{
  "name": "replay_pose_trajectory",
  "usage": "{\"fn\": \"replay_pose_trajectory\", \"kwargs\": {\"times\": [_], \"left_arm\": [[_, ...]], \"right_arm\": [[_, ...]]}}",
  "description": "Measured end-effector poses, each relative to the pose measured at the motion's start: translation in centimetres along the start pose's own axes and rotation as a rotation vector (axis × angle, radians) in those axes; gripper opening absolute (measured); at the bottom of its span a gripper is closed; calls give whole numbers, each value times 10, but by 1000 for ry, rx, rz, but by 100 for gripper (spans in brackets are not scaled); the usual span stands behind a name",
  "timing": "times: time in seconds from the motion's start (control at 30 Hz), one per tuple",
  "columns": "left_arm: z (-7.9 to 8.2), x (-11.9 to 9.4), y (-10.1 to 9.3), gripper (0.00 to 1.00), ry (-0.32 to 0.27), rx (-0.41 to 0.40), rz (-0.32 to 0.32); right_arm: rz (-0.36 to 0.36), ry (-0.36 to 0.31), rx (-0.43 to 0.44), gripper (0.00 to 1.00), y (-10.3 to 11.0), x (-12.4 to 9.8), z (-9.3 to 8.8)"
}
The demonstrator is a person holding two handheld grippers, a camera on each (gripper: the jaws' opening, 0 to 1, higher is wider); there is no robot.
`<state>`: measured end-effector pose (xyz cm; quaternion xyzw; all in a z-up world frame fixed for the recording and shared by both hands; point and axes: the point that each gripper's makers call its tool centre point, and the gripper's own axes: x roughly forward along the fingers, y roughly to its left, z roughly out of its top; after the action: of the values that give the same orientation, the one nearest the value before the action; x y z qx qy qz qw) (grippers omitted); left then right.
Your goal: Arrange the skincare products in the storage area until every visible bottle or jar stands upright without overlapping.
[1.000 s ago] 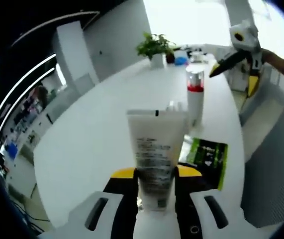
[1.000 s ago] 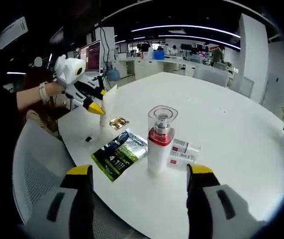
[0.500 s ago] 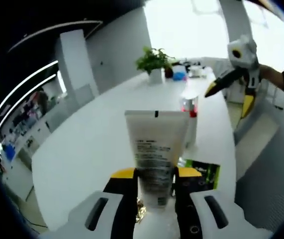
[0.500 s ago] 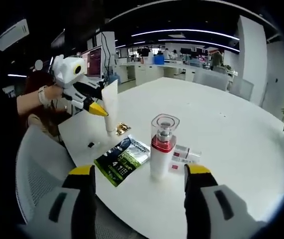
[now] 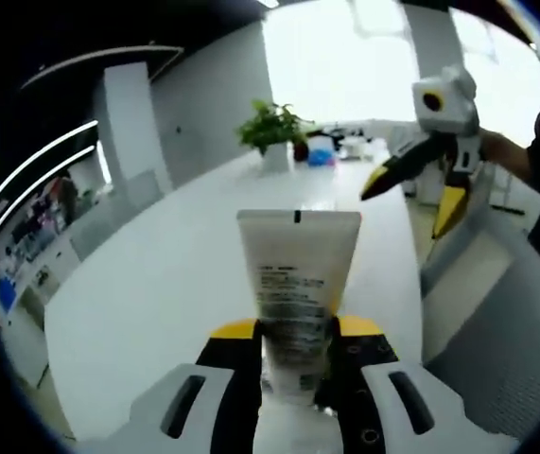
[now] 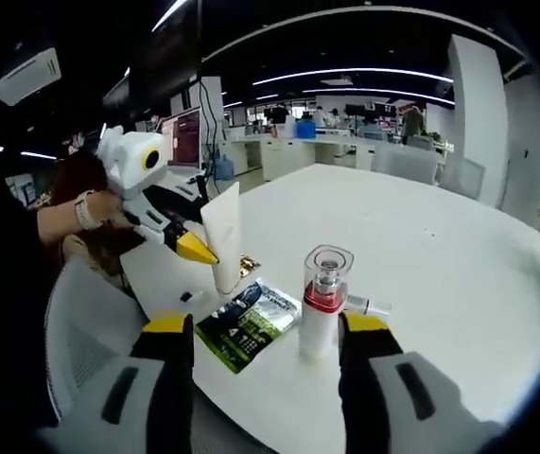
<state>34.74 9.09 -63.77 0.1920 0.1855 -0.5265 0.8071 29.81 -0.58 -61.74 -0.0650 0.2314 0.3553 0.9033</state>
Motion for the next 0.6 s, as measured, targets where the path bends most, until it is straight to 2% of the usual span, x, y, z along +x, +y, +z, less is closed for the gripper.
{"fn": "replay_pose_trajectory", "kwargs": {"times": [0.17,0.37,0.6], "left_arm": [[5,6,-16,23,4,8,-15],[10,9,-21,24,7,29,-30],[21,17,-37,24,-16,18,-50]], "right_arm": [[22,-35,3,56,8,4,10],[50,-73,22,50,18,7,22],[51,-100,51,41,19,13,30]]}}
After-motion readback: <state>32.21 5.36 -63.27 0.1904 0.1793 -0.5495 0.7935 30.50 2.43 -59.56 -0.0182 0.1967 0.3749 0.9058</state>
